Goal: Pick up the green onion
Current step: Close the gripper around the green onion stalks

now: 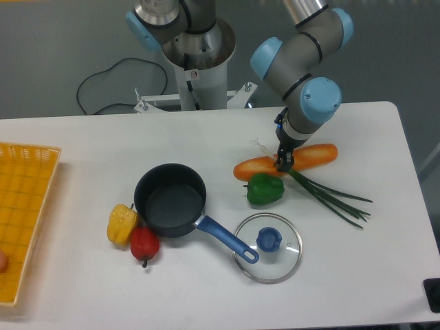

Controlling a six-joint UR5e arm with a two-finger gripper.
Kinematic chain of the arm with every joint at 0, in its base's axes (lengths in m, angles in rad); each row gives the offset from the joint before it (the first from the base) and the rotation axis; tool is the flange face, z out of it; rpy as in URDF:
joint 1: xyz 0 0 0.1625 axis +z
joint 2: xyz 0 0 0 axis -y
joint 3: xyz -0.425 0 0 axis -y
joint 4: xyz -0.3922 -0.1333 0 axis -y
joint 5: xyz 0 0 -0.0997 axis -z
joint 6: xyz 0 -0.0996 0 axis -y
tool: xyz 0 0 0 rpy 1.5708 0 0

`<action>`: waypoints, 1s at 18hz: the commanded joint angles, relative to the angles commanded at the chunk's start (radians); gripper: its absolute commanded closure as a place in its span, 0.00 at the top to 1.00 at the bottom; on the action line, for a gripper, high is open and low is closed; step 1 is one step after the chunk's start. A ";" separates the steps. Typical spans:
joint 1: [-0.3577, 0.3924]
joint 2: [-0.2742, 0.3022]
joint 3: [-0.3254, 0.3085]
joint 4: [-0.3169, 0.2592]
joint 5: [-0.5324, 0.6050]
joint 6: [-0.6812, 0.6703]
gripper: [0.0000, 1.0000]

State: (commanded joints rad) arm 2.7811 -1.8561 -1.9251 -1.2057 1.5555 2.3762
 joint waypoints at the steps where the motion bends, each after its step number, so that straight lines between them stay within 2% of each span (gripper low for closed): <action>1: 0.003 0.000 0.000 0.000 -0.005 0.000 0.99; 3: 0.008 0.008 0.005 0.000 -0.020 -0.003 0.94; 5: 0.003 0.008 0.003 -0.002 -0.021 -0.006 0.81; 6: 0.005 0.008 0.005 0.000 -0.023 -0.011 0.79; 18: -0.001 -0.002 0.002 0.002 -0.025 -0.012 0.80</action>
State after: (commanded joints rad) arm 2.7796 -1.8576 -1.9236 -1.2042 1.5309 2.3639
